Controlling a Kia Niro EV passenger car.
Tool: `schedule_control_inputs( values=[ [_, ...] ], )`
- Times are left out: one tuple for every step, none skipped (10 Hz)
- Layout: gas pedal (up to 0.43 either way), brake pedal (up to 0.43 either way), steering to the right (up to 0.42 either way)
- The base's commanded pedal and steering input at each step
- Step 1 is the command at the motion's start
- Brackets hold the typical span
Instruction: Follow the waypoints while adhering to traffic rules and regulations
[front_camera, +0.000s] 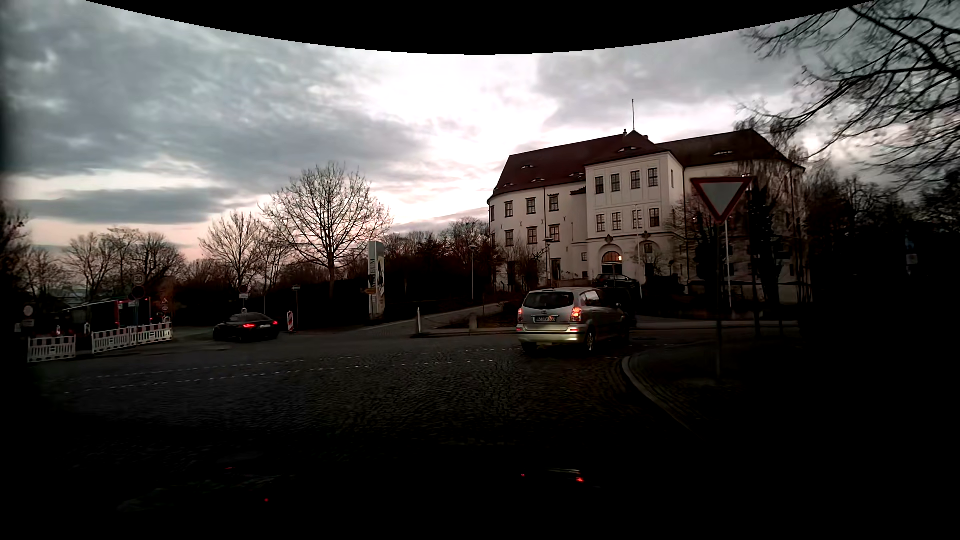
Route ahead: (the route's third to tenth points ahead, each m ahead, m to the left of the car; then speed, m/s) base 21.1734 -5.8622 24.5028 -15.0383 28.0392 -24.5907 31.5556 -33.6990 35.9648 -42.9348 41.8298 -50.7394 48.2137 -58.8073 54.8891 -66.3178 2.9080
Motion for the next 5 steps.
schedule_control_inputs(
  values=[
    [0.0, 0.134, -0.017],
    [0.0, 0.14, -0.016],
    [0.0, 0.146, -0.012],
    [0.0, 0.14, -0.008],
    [0.0, 0.14, -0.006]
  ],
)
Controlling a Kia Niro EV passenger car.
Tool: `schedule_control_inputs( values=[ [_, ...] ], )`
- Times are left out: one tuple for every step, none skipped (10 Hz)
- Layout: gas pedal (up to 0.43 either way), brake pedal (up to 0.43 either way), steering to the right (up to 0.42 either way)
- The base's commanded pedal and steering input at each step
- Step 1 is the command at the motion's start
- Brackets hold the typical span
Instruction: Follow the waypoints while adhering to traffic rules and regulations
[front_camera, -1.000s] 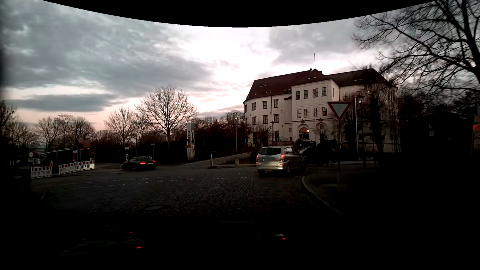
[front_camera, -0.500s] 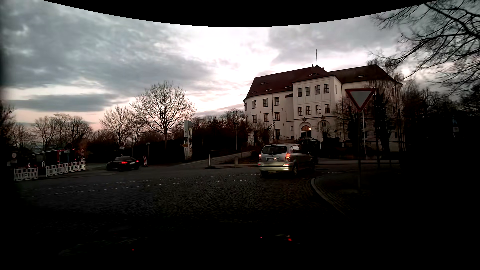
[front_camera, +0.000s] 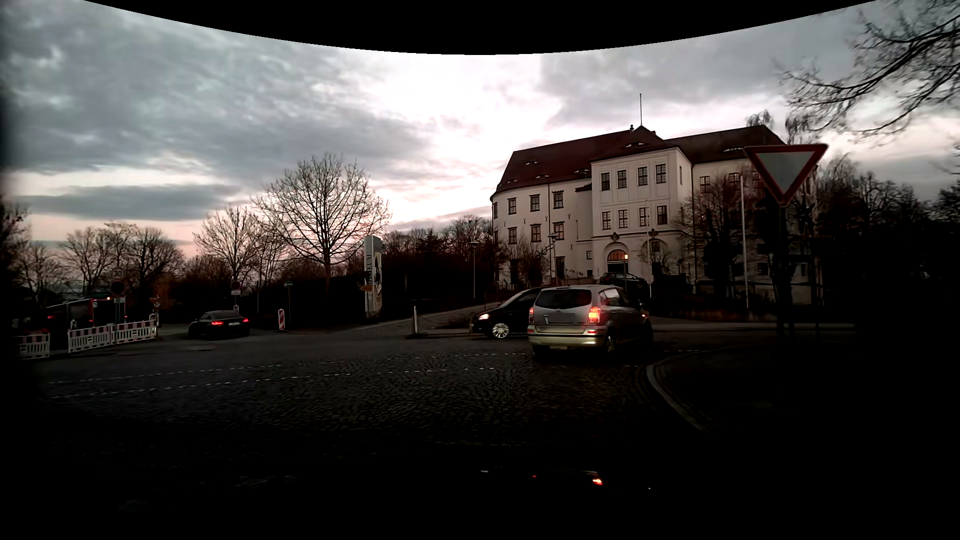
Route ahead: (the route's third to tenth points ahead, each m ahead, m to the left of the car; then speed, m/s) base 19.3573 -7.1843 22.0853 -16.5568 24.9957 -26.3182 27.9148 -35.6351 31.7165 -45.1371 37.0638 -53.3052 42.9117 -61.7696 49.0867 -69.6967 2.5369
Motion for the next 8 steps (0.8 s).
schedule_control_inputs(
  values=[
    [0.0, 0.14, -0.006],
    [0.0, 0.134, -0.004],
    [0.0, 0.116, -0.003],
    [0.0, 0.037, -0.003],
    [0.0, 0.0, -0.001],
    [0.0, 0.0, 0.0],
    [0.0, 0.0, 0.001],
    [0.0, 0.0, 0.002]
  ],
)
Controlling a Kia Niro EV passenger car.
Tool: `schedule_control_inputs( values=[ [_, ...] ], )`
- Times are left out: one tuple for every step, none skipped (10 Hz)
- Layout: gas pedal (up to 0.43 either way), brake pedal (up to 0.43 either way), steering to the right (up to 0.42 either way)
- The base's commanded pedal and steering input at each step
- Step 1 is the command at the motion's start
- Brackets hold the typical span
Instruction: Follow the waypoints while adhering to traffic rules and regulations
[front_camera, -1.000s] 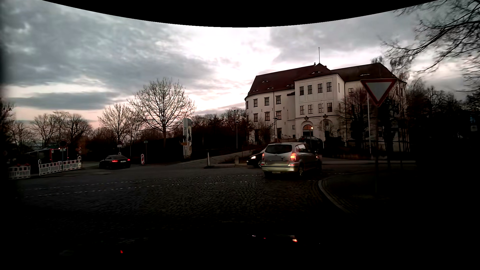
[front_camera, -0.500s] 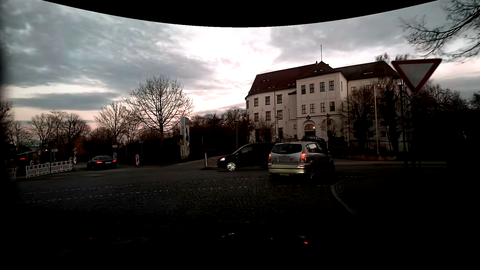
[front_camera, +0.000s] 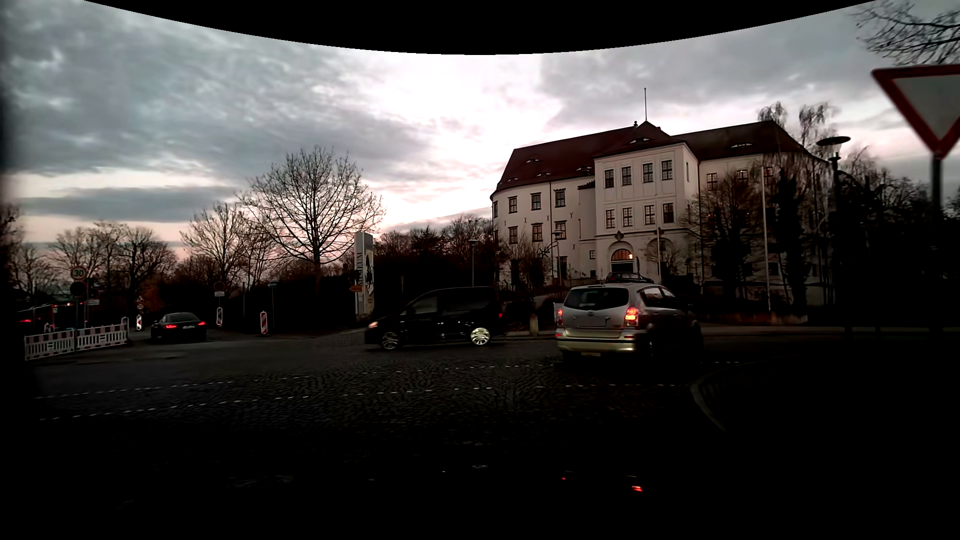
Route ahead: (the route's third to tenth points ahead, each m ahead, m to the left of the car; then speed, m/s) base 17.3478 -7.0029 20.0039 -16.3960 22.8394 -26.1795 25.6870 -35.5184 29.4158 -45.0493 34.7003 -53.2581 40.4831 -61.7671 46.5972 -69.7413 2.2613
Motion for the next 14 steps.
schedule_control_inputs(
  values=[
    [0.0, 0.0, 0.003],
    [0.0, 0.0, 0.006],
    [0.0, 0.0, 0.008],
    [0.0, 0.0, 0.008],
    [0.0, 0.0, 0.008],
    [0.0, 0.0, 0.01],
    [0.0, 0.0, 0.01],
    [0.0, 0.0, 0.01],
    [0.0, 0.0, 0.01],
    [0.0, 0.0, 0.01],
    [0.0, 0.0, 0.01],
    [0.0, 0.0, 0.012],
    [0.0, 0.0, 0.013],
    [0.0, 0.0, 0.013]
  ],
)
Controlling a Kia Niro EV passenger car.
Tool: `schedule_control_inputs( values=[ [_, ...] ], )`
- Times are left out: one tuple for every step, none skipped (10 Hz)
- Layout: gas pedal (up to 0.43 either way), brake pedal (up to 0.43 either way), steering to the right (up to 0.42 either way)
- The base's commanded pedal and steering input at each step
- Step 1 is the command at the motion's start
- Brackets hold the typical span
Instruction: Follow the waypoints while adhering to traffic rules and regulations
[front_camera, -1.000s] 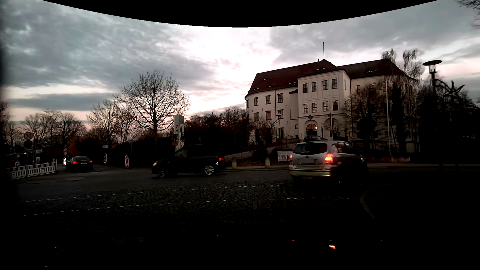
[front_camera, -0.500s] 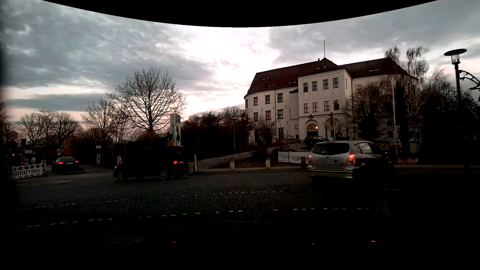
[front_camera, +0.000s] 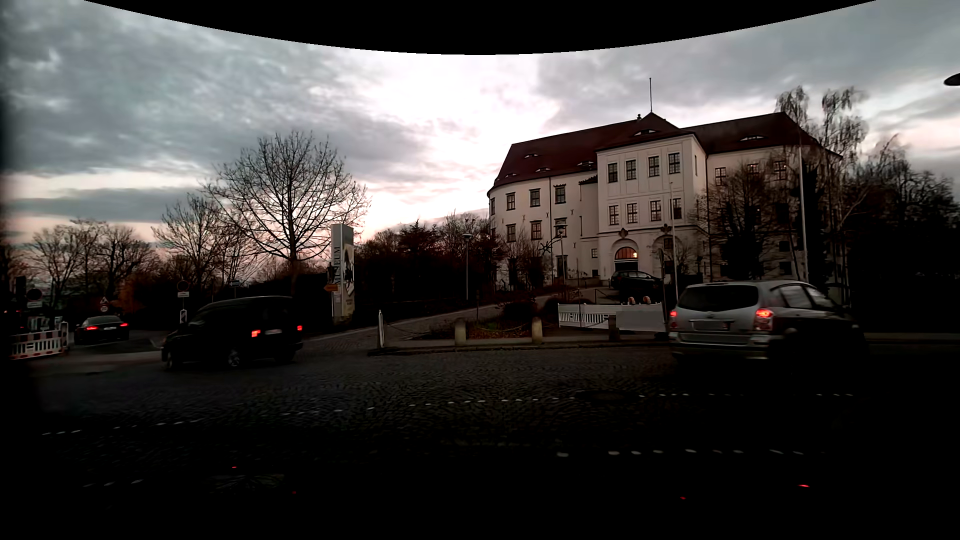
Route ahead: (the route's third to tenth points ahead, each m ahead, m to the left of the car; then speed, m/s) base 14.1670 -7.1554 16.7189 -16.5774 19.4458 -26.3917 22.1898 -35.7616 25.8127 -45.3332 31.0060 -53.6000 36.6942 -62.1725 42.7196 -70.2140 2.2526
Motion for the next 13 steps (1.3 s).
schedule_control_inputs(
  values=[
    [0.0, 0.0, 0.015],
    [0.0, 0.0, 0.018],
    [0.0, 0.0, 0.019],
    [0.0, 0.0, 0.022],
    [0.0, 0.0, 0.033],
    [0.0, 0.0, 0.041],
    [0.0, 0.0, 0.052],
    [0.0, 0.0, 0.067],
    [0.0, 0.0, 0.081],
    [0.0, 0.0, 0.092],
    [0.0, 0.0, 0.108],
    [0.0, 0.0, 0.128],
    [0.0, 0.0, 0.145]
  ],
)
